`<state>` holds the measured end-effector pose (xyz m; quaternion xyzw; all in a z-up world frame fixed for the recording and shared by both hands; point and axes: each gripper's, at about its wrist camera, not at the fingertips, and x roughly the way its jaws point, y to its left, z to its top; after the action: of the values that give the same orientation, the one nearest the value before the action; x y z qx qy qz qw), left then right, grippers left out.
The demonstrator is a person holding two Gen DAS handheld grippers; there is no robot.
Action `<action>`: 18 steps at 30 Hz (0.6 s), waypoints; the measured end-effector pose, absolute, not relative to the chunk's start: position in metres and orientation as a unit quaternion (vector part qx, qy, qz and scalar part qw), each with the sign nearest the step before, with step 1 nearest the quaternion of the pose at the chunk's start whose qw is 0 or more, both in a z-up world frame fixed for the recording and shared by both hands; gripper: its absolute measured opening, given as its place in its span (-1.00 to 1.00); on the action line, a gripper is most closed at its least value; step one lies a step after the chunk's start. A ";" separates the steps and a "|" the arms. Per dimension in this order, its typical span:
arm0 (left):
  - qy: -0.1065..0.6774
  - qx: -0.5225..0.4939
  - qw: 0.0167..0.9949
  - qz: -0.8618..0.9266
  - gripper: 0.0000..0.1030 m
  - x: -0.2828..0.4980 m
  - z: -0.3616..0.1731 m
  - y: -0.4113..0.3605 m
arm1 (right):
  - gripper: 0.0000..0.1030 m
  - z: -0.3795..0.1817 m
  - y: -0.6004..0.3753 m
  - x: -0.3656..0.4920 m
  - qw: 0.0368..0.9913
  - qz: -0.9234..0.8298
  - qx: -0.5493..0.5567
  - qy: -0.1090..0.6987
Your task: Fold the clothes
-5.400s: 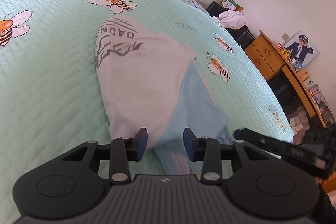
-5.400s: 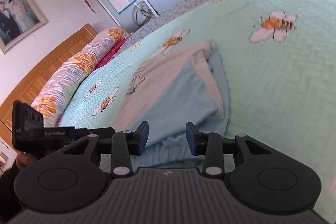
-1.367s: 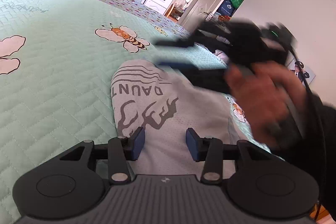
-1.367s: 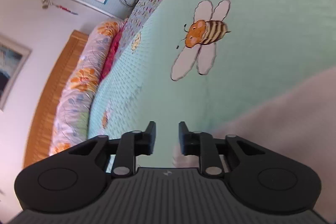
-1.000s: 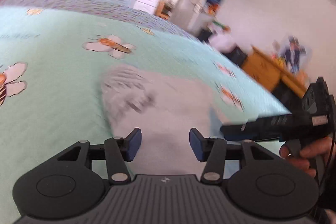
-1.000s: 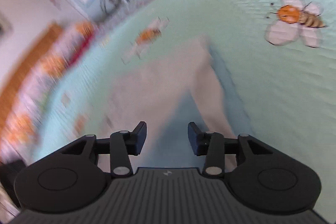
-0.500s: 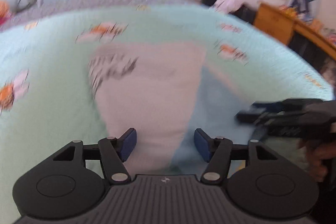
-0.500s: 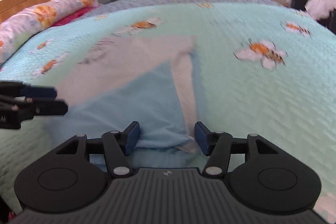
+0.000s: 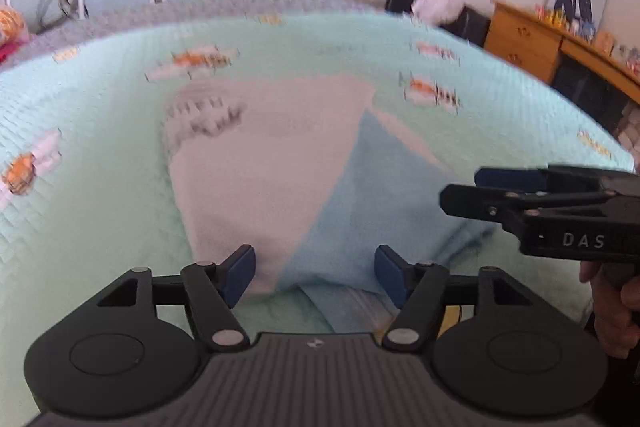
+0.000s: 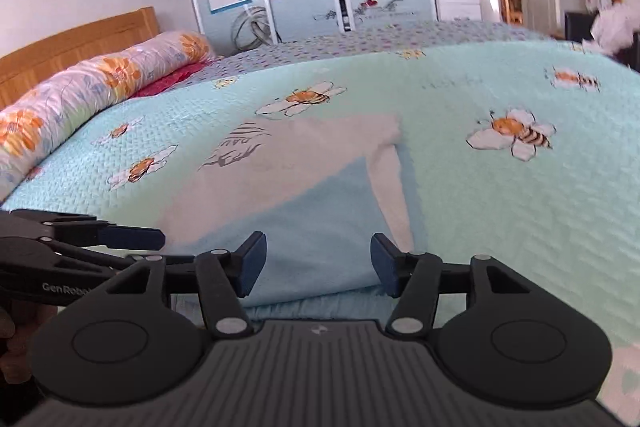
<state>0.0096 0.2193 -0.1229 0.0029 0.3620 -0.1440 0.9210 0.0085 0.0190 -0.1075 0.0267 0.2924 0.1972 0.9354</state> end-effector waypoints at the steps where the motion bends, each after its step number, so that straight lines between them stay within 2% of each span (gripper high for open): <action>1: 0.363 -0.002 0.921 -0.139 0.35 0.008 -0.124 0.219 | 0.21 -0.116 0.022 0.014 0.931 0.185 0.014 0.315; 8: 0.346 -0.008 0.930 -0.126 0.34 -0.012 -0.097 0.218 | 0.22 -0.096 0.011 -0.005 0.935 0.166 0.046 0.310; 15: 0.377 -0.025 0.925 -0.040 0.36 -0.001 -0.065 0.223 | 0.43 -0.050 0.023 0.001 0.939 0.143 0.060 0.307; 18: 0.373 -0.034 0.927 -0.007 0.37 0.001 -0.046 0.228 | 0.45 -0.029 0.029 0.006 0.943 0.139 0.059 0.297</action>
<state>0.0007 0.2283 -0.0463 -0.0341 0.3732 -0.0065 0.9271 0.0063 0.0286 -0.0294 0.0590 0.2970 0.1394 0.9428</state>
